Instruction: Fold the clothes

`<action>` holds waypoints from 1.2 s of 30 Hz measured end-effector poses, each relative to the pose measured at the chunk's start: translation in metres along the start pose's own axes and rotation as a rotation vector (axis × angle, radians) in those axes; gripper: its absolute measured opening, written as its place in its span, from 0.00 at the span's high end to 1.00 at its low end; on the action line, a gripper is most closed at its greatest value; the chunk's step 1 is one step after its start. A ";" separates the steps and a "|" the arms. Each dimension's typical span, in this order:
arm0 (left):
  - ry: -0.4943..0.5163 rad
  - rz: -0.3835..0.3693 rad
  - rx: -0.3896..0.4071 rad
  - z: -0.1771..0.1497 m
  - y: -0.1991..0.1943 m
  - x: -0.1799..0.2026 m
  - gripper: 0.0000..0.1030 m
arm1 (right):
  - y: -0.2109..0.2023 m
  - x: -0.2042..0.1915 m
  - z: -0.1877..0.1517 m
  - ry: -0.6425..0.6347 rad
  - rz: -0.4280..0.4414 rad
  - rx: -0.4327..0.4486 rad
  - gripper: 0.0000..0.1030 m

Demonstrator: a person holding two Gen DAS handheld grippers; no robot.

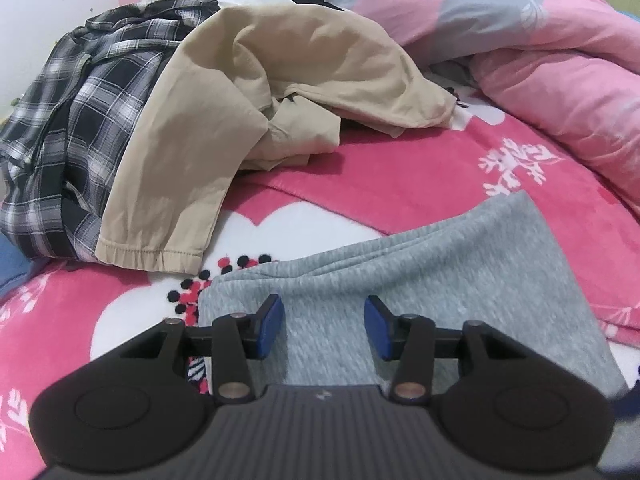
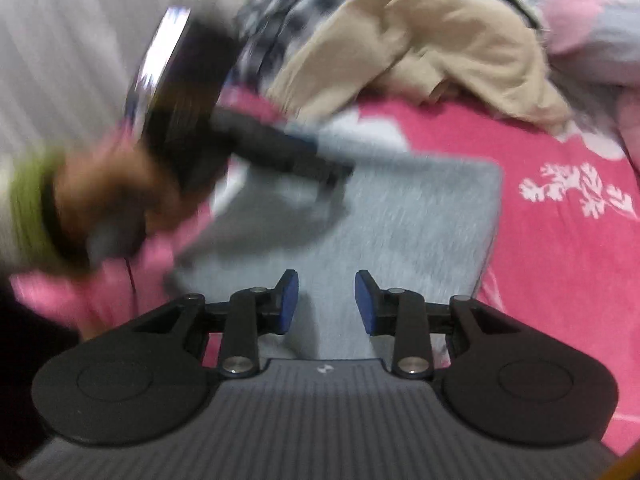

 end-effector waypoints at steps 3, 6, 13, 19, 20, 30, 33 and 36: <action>0.021 0.020 -0.005 -0.001 0.000 0.003 0.54 | 0.027 -0.009 -0.026 -0.072 -0.049 -0.005 0.68; 0.022 0.023 -0.008 -0.001 0.000 0.004 0.54 | 0.027 -0.015 -0.027 -0.084 -0.077 0.017 0.67; 0.027 0.034 -0.010 -0.002 0.000 0.006 0.54 | 0.024 -0.013 -0.032 -0.059 -0.082 0.058 0.67; 0.024 0.038 -0.016 -0.002 -0.001 0.006 0.54 | 0.025 -0.013 -0.034 -0.060 -0.086 0.072 0.67; 0.025 0.039 -0.016 -0.002 -0.001 0.006 0.54 | 0.026 -0.013 -0.034 -0.060 -0.087 0.074 0.67; 0.033 0.045 -0.017 -0.002 0.000 0.006 0.54 | 0.025 -0.016 -0.035 -0.058 -0.091 0.086 0.67; 0.036 0.037 -0.009 -0.003 -0.002 0.005 0.53 | 0.025 -0.016 -0.035 -0.056 -0.090 0.092 0.67; 0.020 0.010 0.016 -0.005 -0.011 -0.002 0.53 | 0.024 -0.016 -0.036 -0.055 -0.088 0.098 0.67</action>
Point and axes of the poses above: each gripper's, at about its wrist camera, not at the fingertips, and y roughly the way its jaws point, x to its right, z to its top, the point moved 4 cm from there along y, roughly the way its jaws point, and after that the axes turned 3 degrees about -z, right-handed, at the moved point
